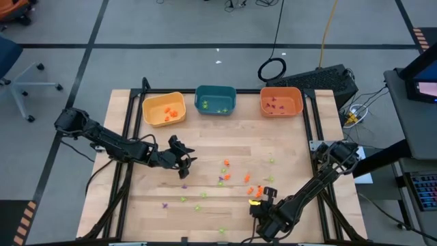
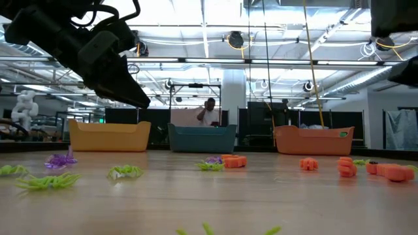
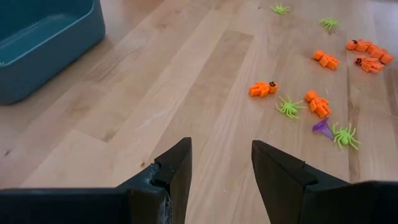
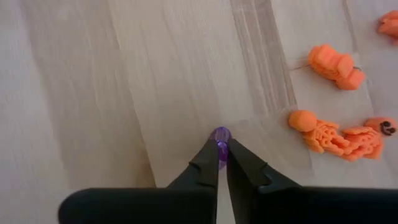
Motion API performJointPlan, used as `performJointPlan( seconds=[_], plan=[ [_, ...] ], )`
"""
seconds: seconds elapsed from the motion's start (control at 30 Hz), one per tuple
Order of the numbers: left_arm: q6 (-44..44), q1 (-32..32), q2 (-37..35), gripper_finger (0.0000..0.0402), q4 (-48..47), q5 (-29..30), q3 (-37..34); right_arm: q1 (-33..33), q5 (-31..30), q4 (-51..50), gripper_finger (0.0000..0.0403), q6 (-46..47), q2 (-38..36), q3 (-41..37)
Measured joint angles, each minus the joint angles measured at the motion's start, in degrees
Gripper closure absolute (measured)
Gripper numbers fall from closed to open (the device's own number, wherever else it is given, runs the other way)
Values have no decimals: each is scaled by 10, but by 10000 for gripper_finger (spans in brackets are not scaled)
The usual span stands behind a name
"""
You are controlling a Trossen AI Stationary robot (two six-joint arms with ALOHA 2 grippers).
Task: Sort Halloween decoration
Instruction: Put the violet witch hat toy into the orange bin
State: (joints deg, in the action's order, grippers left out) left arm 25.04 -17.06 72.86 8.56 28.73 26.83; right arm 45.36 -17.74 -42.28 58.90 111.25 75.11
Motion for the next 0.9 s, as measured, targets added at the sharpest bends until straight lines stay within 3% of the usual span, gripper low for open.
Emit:
performJointPlan(
  seconds=[0.23,0.63,0.73,0.9],
  plan=[
    [0,0,0,236,0,0,0,0,-22,1,402,-36,-53,0],
    [0,0,0,236,0,0,0,-25,-167,6,402,-206,-143,0],
    [0,0,0,236,0,0,0,-47,-163,4,402,-251,-146,0],
    [-3,0,0,236,0,0,0,-96,-98,10,403,-321,-146,0]
  ],
)
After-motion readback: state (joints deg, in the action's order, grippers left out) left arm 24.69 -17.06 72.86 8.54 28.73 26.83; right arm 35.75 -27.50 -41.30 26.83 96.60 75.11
